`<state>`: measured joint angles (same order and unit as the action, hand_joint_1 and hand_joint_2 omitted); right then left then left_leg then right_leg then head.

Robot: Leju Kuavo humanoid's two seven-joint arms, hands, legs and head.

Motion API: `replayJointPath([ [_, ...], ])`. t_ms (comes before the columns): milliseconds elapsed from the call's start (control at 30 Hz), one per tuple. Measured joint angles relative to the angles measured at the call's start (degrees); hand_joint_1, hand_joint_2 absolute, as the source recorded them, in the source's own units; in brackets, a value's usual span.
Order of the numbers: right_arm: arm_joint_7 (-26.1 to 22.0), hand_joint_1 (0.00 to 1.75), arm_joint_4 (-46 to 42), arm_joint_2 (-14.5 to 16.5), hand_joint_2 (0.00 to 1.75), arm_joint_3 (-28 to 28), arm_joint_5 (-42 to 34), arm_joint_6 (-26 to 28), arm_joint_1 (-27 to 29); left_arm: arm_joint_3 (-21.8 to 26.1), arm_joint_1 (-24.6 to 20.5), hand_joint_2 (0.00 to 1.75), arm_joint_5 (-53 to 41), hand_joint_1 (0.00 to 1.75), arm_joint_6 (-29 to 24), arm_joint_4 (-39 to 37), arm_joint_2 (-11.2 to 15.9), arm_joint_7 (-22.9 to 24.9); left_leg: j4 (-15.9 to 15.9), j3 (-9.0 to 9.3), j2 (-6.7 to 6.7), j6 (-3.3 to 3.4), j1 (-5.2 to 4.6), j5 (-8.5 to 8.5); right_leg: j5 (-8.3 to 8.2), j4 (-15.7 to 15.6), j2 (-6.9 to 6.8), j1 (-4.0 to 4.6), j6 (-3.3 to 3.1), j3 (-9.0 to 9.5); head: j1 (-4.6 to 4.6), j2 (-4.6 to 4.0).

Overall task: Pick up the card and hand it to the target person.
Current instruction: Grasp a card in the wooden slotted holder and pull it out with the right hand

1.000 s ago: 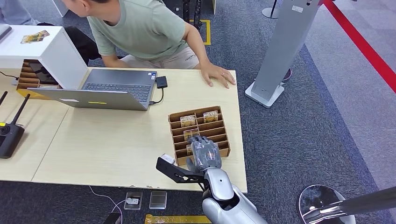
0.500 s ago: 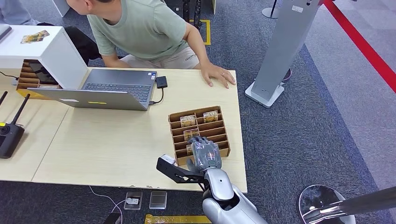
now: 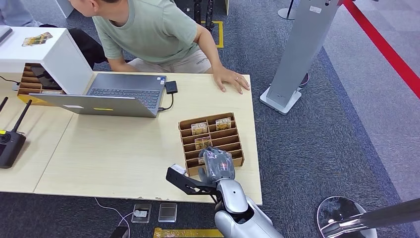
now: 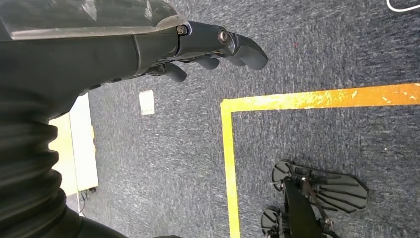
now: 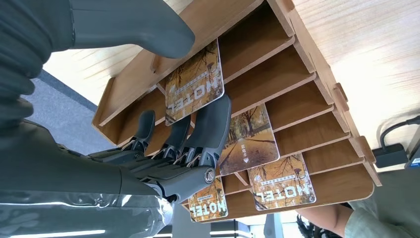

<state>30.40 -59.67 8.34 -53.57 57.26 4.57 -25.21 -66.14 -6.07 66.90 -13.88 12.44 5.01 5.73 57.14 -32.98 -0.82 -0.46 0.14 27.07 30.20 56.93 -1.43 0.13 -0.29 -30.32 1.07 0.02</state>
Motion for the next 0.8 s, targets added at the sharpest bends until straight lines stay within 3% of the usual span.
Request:
replayJointPath([
  [433, 0.31, 0.84, -0.01, -0.08, 1.75, 0.0, -0.98, 0.01, 0.1, 0.0, 0.0, 1.75, 0.0, 0.0, -0.01, 0.0, 0.0, 0.08, 0.0, 0.0, 0.0, 0.0, 0.0, 0.0, 0.0, 0.0, 0.0, 0.0, 0.0, 0.0, 0.0, 0.0],
  [800, 0.02, 1.28, -0.33, -0.08, 1.75, 0.0, -1.49, -0.03, -0.02, 0.0, 0.0, 1.75, 0.0, 0.0, -0.42, 0.0, 0.01, 0.07, 0.0, 0.0, 0.0, 0.0, 0.0, 0.0, 0.0, 0.0, 0.0, 0.0, 0.0, 0.0, 0.0, 0.0],
])
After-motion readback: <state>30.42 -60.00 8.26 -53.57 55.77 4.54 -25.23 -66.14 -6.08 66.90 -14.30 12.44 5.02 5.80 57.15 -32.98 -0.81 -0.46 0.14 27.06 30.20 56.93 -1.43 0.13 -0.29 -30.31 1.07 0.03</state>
